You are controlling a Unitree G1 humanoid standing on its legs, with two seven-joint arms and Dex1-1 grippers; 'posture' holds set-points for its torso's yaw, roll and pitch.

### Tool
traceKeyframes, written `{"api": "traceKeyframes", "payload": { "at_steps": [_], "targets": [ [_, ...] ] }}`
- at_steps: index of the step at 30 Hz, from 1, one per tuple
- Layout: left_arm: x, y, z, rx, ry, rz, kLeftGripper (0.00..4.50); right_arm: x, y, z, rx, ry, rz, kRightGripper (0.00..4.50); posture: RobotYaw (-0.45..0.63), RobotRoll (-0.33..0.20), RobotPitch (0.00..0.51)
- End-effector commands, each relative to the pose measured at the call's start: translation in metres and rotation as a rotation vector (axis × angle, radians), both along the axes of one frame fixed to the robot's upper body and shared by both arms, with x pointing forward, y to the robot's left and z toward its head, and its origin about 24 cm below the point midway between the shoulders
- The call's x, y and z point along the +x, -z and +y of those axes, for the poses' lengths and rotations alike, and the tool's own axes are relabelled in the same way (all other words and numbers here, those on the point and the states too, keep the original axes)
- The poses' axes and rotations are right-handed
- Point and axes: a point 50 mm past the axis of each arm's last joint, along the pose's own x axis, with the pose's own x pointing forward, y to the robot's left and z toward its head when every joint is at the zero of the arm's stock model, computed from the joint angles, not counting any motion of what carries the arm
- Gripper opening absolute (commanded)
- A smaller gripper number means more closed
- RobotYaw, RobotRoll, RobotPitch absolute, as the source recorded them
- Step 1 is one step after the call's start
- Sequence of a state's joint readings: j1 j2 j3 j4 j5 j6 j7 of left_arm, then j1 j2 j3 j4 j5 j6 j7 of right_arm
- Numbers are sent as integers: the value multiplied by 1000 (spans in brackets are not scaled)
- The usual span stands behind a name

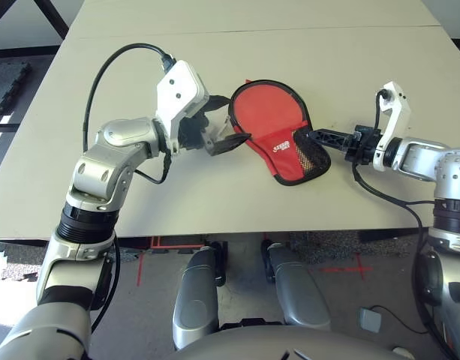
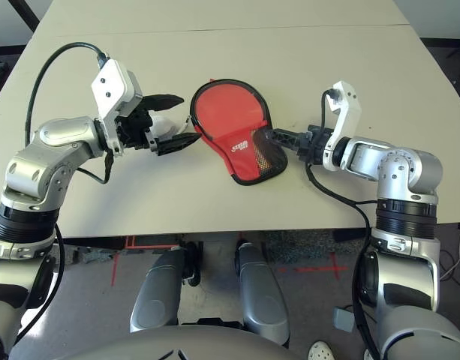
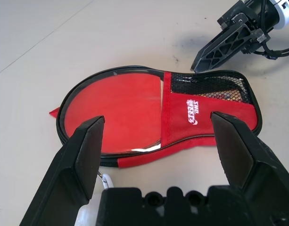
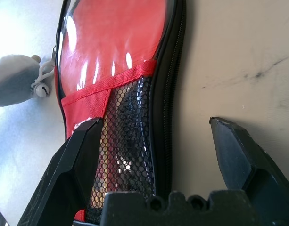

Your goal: Store the ping-pong paddle in its case and zip it.

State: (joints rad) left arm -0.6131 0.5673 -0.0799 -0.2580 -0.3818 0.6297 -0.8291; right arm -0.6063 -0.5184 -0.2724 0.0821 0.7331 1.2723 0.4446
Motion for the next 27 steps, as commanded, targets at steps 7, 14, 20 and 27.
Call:
{"api": "traceKeyframes", "payload": {
  "at_steps": [7, 14, 20, 27],
  "targets": [
    [-4, 3, 3, -19, -17, 22, 4500, -8, 15, 18, 7, -75, 131, 4489, 87, 0, 260],
    [-2, 4, 2, -22, -18, 25, 4500, -12, 17, 16, 4, -82, 170, 2452, 82, 0, 256],
    [-1, 7, 0, -22, -16, 29, 4500, -16, 14, 7, -14, -69, 194, 225, 76, 0, 258],
    [1, 8, 4, -40, -41, 42, 4500, -28, 7, -9, -16, -31, 227, 40, 65, 0, 261]
  ]
}}
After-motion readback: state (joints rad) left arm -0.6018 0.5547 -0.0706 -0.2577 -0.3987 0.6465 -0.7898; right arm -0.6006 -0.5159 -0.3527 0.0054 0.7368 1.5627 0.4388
